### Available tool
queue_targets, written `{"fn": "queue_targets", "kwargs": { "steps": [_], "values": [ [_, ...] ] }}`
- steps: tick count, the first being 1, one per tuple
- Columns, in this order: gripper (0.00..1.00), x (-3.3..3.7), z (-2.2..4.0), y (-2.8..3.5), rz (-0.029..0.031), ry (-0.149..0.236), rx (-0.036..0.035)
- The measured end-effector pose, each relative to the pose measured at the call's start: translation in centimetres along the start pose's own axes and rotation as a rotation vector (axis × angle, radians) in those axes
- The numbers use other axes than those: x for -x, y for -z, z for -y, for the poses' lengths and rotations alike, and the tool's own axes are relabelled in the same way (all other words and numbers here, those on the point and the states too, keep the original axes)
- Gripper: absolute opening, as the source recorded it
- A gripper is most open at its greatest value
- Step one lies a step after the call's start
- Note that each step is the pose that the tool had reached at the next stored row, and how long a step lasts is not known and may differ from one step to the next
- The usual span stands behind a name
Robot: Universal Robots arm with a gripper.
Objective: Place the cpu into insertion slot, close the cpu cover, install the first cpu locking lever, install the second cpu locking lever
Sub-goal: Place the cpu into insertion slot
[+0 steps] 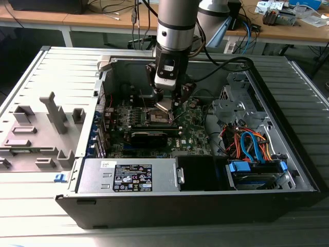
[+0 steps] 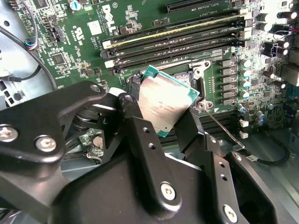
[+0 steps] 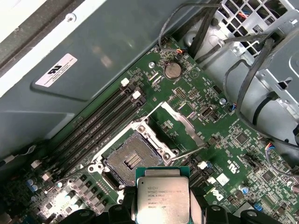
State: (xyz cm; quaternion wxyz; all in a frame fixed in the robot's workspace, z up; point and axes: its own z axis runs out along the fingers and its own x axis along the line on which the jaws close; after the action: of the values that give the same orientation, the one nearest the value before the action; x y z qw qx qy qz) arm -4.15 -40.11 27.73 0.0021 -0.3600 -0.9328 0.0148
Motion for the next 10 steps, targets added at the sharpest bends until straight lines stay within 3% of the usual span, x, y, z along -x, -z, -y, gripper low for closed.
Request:
{"fn": "queue_targets", "kwargs": {
  "steps": [10],
  "values": [
    [0.55, 0.01, 0.0, -0.05, -0.0005, -0.017, -0.0001]
  ]
}}
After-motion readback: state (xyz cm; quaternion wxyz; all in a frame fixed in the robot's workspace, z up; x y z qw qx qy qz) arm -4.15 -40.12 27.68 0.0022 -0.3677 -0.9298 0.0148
